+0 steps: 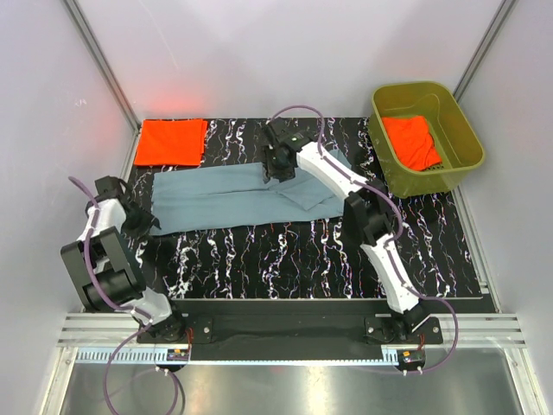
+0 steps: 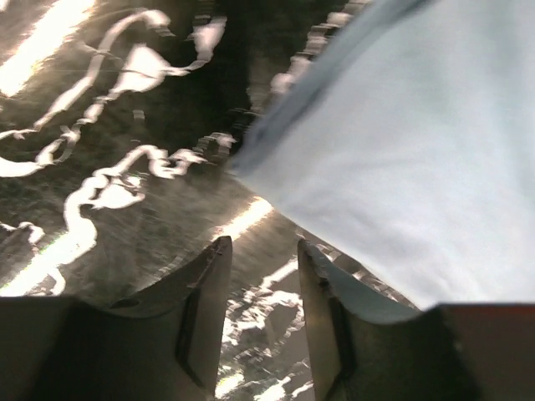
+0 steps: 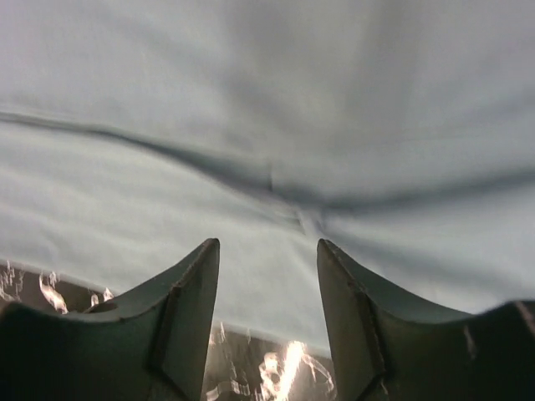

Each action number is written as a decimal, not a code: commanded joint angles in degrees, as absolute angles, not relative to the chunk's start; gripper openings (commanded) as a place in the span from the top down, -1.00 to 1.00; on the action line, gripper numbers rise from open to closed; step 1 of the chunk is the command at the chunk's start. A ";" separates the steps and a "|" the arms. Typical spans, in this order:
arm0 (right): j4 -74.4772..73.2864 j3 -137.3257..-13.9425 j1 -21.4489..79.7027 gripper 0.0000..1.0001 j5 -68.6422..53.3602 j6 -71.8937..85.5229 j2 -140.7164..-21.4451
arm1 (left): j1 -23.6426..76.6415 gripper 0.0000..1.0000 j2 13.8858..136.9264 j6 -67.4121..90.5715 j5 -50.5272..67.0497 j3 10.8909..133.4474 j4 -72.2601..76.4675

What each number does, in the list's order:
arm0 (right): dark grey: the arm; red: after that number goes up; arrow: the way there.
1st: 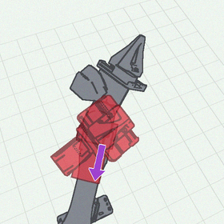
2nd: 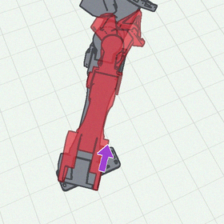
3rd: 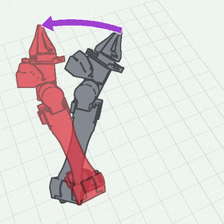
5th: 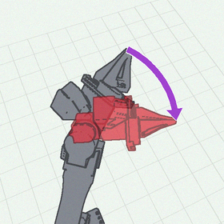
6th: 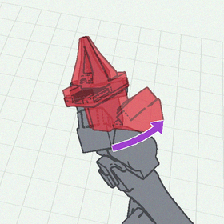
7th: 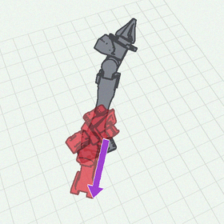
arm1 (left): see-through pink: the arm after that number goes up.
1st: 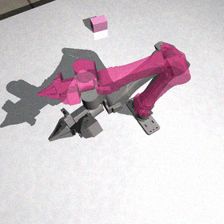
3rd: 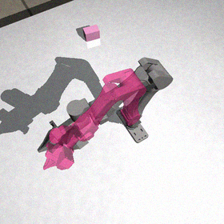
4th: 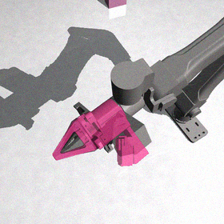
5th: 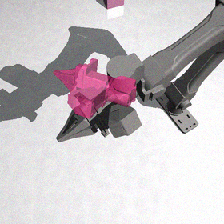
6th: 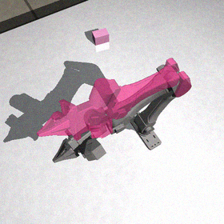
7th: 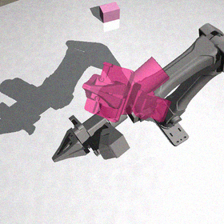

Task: Fold and stack the t-shirts

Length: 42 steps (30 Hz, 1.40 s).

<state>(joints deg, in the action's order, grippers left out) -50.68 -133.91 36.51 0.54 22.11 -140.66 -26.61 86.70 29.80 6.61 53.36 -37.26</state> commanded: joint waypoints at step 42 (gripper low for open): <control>-40.87 -85.08 22.06 -0.43 2.55 39.71 -105.10 | -7.31 -0.22 92.42 19.43 11.26 62.13 -36.65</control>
<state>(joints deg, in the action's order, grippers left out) -42.81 -85.69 19.29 6.92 33.95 -103.96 -10.74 86.08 22.61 9.63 58.67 -37.74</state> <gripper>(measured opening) 0.709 0.603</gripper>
